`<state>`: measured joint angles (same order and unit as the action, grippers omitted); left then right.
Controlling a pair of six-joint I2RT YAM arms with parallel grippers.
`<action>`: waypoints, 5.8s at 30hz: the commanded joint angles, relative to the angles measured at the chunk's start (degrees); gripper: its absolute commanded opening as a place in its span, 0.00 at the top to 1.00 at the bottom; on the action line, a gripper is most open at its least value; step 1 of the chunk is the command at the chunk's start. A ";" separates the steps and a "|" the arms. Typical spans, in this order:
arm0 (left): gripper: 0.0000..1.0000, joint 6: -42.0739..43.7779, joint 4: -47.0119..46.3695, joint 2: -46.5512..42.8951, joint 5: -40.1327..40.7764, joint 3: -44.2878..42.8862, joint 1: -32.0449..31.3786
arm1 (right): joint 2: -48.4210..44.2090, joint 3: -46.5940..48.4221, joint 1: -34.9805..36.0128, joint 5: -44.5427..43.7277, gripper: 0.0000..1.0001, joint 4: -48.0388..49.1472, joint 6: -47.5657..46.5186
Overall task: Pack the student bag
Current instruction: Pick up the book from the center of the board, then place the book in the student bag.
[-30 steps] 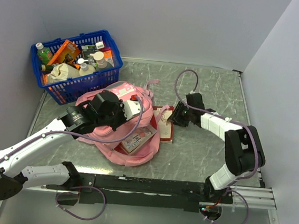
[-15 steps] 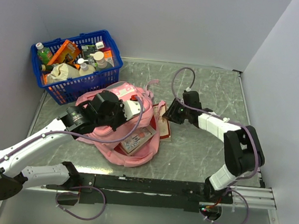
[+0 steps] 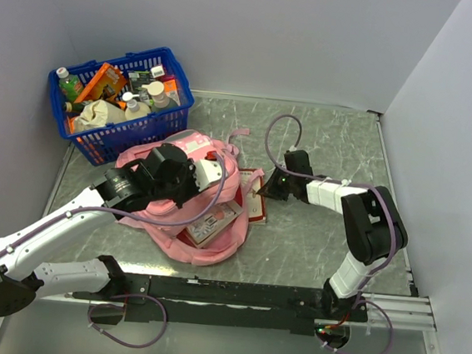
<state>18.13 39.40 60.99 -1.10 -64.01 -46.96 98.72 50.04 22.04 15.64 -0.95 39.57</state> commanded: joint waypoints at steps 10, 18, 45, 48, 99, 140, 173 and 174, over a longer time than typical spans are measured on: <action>0.94 0.77 -8.46 -1.49 -1.53 -3.49 -0.33 | -5.54 -6.53 1.87 12.93 1.00 9.92 5.78; 0.94 0.33 -8.72 -2.19 -1.00 -2.00 -0.33 | -25.93 -3.81 -3.40 5.45 1.00 -7.38 -0.11; 0.94 0.94 -9.78 -2.72 0.49 -2.08 -0.32 | -50.90 -11.62 -5.00 27.51 1.00 -22.09 10.77; 0.94 0.77 -9.60 -2.46 0.14 -2.70 -0.32 | -52.31 -13.12 -3.59 27.60 1.00 -21.46 12.63; 0.57 0.15 -3.80 -2.55 -12.44 0.90 -0.24 | -45.62 -8.19 21.63 2.48 1.00 -14.25 -1.52; 0.88 -6.61 -0.82 4.66 -22.26 -7.36 -1.38 | -28.22 -3.28 39.66 -32.42 1.00 2.00 -6.70; 0.57 -5.12 -0.29 5.28 -17.35 -5.60 -3.23 | -49.77 -6.98 60.38 -43.78 1.00 -26.31 -4.24; 0.38 -5.12 0.24 5.28 -17.53 -5.60 -3.23 | -47.15 -6.71 61.18 -43.42 1.00 -26.03 -4.94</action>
<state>12.71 39.94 67.66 -18.11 -69.80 -50.06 47.40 42.13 79.90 -29.19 -26.87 36.36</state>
